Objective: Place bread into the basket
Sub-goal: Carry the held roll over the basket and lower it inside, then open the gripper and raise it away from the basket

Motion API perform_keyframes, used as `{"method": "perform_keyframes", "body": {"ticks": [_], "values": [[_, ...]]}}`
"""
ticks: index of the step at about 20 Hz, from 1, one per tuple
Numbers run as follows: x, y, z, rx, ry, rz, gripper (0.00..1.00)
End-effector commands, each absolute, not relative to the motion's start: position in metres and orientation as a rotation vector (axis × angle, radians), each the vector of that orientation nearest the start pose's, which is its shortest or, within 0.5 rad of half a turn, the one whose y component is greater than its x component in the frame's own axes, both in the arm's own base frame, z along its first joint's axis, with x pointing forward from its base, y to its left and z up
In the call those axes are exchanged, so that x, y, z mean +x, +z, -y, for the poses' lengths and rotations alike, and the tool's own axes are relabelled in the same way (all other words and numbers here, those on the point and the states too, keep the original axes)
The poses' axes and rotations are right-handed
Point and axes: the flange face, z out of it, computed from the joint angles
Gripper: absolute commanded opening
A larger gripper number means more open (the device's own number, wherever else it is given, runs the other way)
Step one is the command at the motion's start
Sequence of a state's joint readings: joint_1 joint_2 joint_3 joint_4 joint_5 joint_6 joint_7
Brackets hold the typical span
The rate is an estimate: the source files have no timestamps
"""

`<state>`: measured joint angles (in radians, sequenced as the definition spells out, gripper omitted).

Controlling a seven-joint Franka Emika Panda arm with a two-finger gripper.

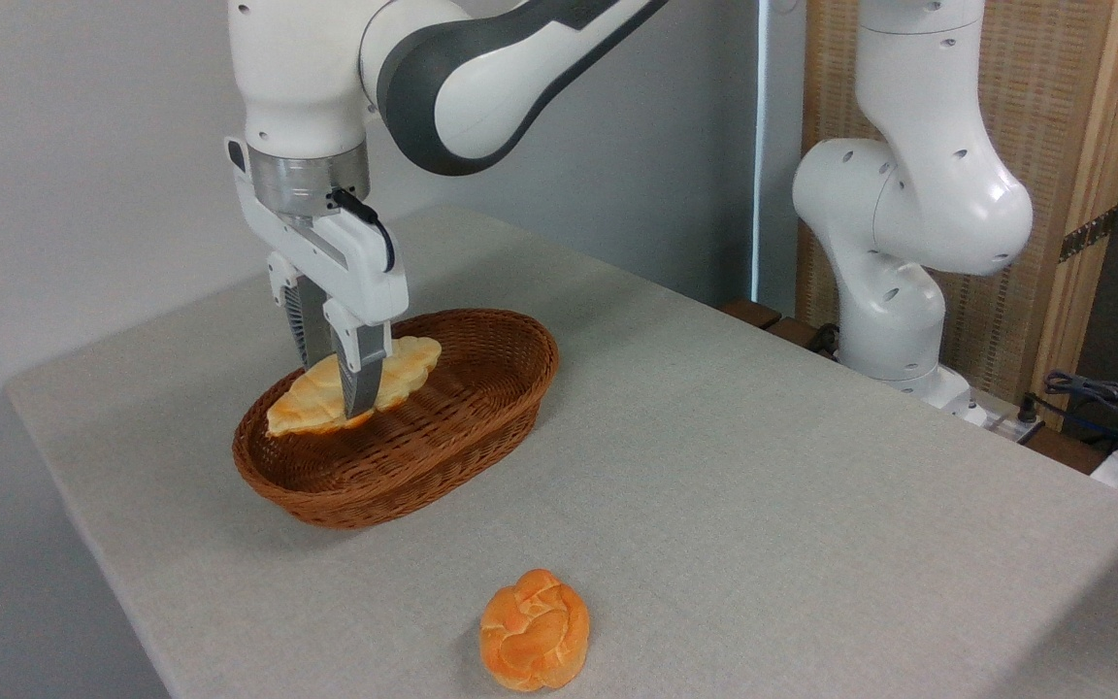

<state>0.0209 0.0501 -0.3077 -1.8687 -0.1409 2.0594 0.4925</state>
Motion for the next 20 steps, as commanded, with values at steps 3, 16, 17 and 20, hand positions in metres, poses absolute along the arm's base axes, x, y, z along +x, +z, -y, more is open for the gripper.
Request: {"method": "perform_keyframes", "body": {"ticks": [3, 16, 17, 20], "values": [[0.564, 0.507, 0.171, -3.056, -0.268, -1.119, 1.00], [0.558, 0.574, 0.093, -3.065, -0.166, -1.081, 1.00], [0.558, 0.581, 0.088, -3.059, -0.150, -1.107, 1.00], [0.557, 0.602, 0.044, -3.060, -0.089, -1.160, 1.00]]}}
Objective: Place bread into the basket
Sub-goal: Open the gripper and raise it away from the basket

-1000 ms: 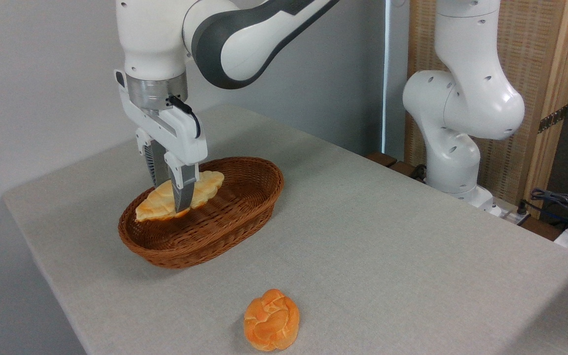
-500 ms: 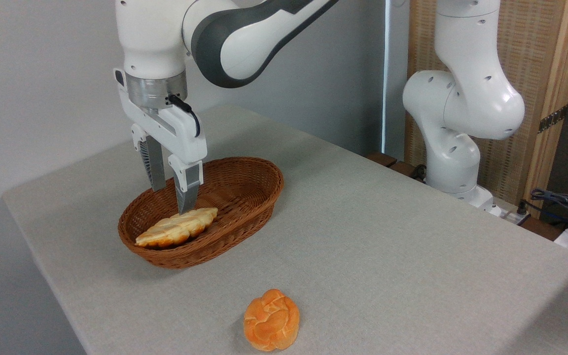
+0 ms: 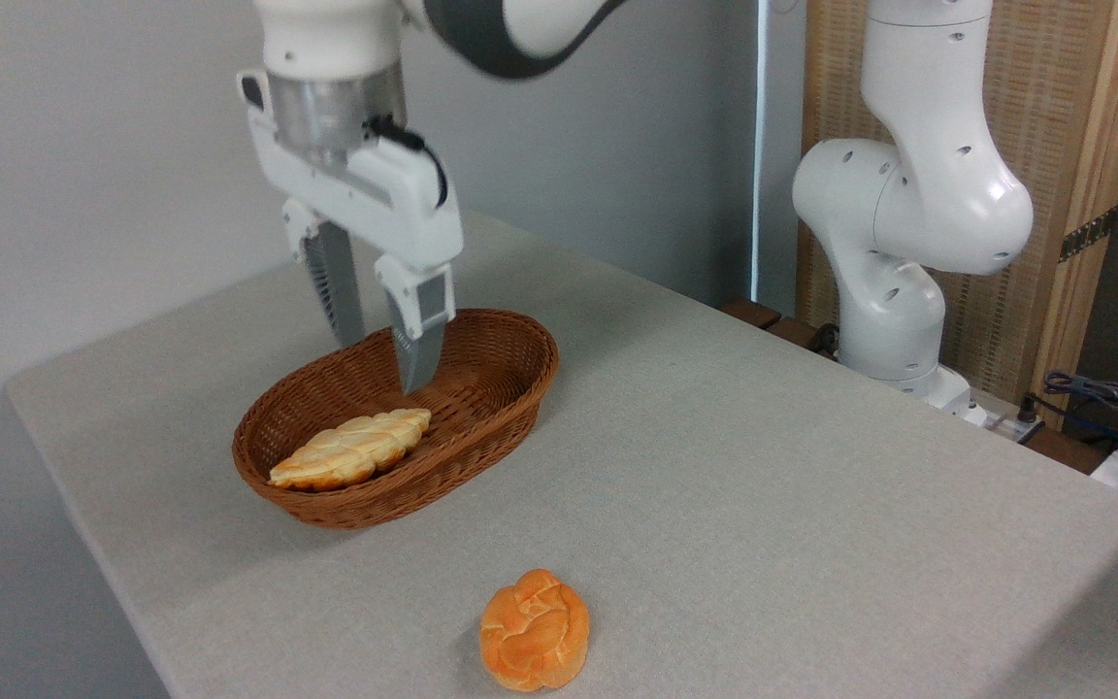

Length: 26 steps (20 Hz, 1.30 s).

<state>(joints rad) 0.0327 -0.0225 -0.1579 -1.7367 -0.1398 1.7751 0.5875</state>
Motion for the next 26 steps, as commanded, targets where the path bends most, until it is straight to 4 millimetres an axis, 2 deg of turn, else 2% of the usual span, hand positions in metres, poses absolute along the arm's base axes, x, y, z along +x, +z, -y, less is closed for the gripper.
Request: {"method": "perform_keyframes", "body": {"ticks": [1, 3, 7, 10, 15, 18, 20, 26], "values": [[0.557, 0.603, 0.032, -3.064, -0.083, -1.171, 1.00], [0.555, 0.606, 0.031, -3.063, -0.088, -1.169, 1.00], [0.555, 0.613, 0.042, -3.053, -0.110, -1.186, 1.00], [0.555, 0.613, 0.043, -3.054, -0.110, -1.179, 1.00], [0.552, 0.615, 0.073, -3.024, -0.102, -1.222, 1.00], [0.552, 0.616, 0.074, -3.022, -0.097, -1.193, 1.00], [0.552, 0.614, 0.072, -2.939, -0.055, -1.188, 1.00], [0.550, 0.619, 0.068, -2.945, -0.046, -1.178, 1.00]]}}
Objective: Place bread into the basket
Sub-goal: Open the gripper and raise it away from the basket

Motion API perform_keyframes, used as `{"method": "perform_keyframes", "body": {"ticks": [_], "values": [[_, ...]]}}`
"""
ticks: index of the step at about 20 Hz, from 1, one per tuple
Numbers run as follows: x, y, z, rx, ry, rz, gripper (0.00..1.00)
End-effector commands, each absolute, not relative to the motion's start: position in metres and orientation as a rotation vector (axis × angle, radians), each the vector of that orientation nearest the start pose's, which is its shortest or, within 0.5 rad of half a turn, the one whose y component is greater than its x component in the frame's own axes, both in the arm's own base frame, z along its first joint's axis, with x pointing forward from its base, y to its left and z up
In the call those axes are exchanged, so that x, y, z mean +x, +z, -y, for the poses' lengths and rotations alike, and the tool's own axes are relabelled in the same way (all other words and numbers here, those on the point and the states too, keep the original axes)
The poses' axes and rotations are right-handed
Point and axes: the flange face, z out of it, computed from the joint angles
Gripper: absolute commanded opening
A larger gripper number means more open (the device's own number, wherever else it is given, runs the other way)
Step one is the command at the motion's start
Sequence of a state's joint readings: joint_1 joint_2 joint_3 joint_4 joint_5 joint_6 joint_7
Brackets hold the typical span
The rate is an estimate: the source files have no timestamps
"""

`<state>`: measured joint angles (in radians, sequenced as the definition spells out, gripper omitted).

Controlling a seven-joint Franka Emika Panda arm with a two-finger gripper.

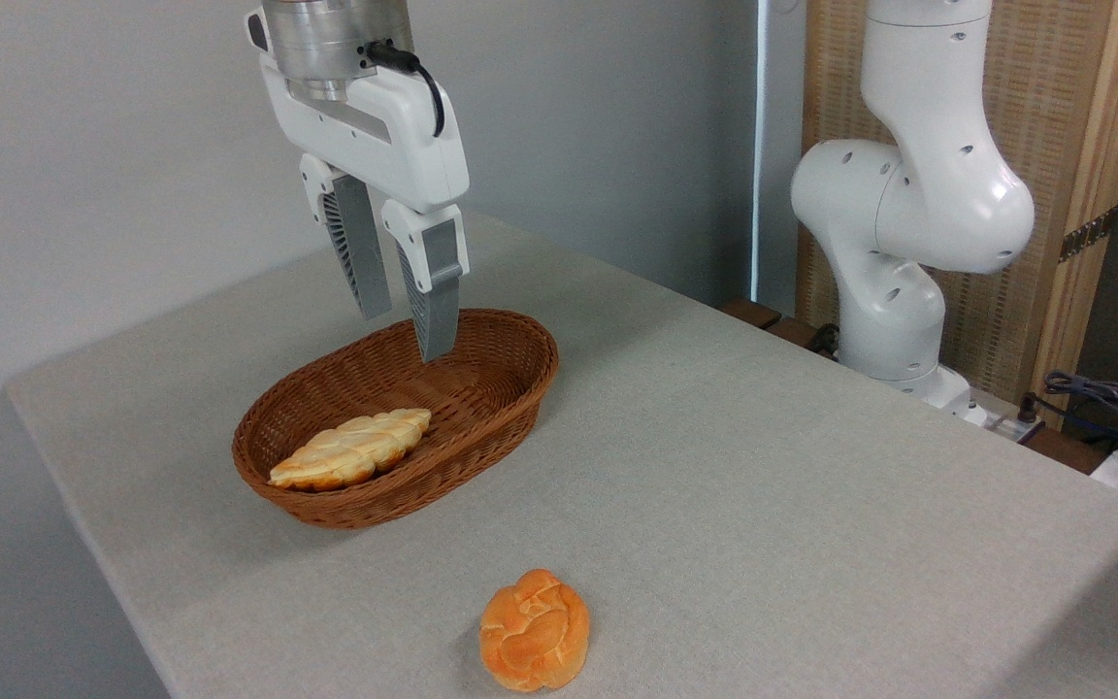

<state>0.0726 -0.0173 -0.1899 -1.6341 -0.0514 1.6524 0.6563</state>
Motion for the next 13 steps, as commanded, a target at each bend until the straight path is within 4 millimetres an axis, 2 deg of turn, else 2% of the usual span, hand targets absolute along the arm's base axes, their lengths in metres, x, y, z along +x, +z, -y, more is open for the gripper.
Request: {"method": "perform_keyframes", "body": {"ticks": [1, 6, 8, 13], "values": [[0.549, 0.618, 0.068, -2.946, -0.036, -1.179, 1.00], [0.546, 0.619, 0.071, -2.941, -0.020, -1.188, 1.00], [0.547, 0.620, 0.064, -2.950, -0.025, -1.173, 1.00], [0.547, 0.619, 0.063, -2.949, -0.023, -1.181, 1.00]]}}
